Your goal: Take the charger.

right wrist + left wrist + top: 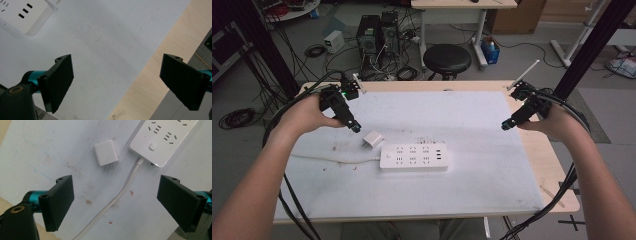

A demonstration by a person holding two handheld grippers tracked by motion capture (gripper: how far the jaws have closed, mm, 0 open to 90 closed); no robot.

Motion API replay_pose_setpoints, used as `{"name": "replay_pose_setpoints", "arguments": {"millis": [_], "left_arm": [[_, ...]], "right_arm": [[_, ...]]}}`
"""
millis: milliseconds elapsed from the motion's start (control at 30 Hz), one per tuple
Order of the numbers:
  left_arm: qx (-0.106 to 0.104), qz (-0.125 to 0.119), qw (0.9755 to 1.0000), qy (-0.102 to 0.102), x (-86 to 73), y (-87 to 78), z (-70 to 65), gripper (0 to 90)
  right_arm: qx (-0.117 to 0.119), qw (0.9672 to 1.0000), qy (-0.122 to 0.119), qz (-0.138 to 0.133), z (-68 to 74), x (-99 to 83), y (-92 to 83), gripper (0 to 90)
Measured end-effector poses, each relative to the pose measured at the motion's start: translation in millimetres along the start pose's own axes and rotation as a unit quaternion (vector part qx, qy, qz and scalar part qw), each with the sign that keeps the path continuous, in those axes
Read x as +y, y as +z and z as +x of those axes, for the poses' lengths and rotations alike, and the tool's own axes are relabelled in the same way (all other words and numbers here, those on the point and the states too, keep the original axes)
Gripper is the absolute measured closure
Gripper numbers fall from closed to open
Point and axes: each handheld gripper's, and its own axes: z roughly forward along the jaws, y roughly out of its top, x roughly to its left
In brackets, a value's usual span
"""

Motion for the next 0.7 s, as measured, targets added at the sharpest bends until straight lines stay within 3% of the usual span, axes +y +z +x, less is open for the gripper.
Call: {"name": "replay_pose_setpoints", "arguments": {"millis": [367, 600, 700], "left_arm": [[-0.002, 0.009, 1.0000, -0.002, 4.1, 9.8, 4.8, 14.2], [-0.001, 0.014, 0.9999, -0.006, 3.3, 23.2, 8.1, 14.2], [-0.002, 0.016, 0.9998, -0.011, 2.4, 36.5, 12.4, 14.1]], "right_arm": [[-0.001, 1.0000, -0.002, 0.001, -4.7, -0.9, 0.4, 11.3], [0.004, 1.0000, -0.002, -0.001, -6.0, 0.5, 1.2, 11.3], [0.006, 1.0000, -0.002, -0.003, -7.2, 0.5, 3.3, 11.4]]}}
